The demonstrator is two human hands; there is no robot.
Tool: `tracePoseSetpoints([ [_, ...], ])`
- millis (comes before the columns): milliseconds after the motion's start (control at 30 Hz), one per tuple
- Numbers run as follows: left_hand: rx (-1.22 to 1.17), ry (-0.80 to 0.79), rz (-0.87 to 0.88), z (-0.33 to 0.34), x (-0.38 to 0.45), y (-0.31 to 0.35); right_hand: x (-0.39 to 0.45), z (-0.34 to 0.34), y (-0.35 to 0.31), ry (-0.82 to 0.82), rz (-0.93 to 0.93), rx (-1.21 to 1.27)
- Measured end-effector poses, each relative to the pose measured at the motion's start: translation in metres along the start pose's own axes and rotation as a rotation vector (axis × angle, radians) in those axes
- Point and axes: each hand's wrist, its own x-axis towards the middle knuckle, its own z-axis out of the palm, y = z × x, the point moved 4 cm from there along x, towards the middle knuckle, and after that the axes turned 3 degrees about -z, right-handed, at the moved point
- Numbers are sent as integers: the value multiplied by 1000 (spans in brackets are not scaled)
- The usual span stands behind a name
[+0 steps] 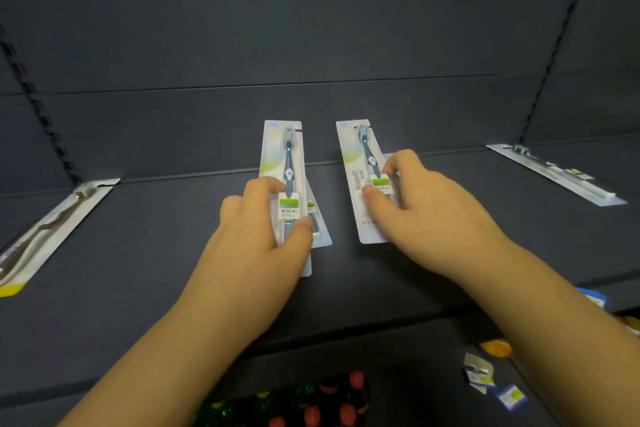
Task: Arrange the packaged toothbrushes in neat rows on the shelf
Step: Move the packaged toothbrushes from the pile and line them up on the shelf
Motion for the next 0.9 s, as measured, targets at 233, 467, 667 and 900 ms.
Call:
tracePoseSetpoints([
  [233, 35, 4, -19, 16, 30, 19, 56, 38, 21, -166, -27, -177],
  [467, 195, -5, -24, 51, 60, 50, 62, 51, 31, -200, -89, -174],
  [667, 586, 169, 36, 59, 56, 47, 62, 53, 40, -207, -97, -233],
  [900, 781, 138, 12, 77, 61, 46, 62, 53, 40, -193, -123, -205],
])
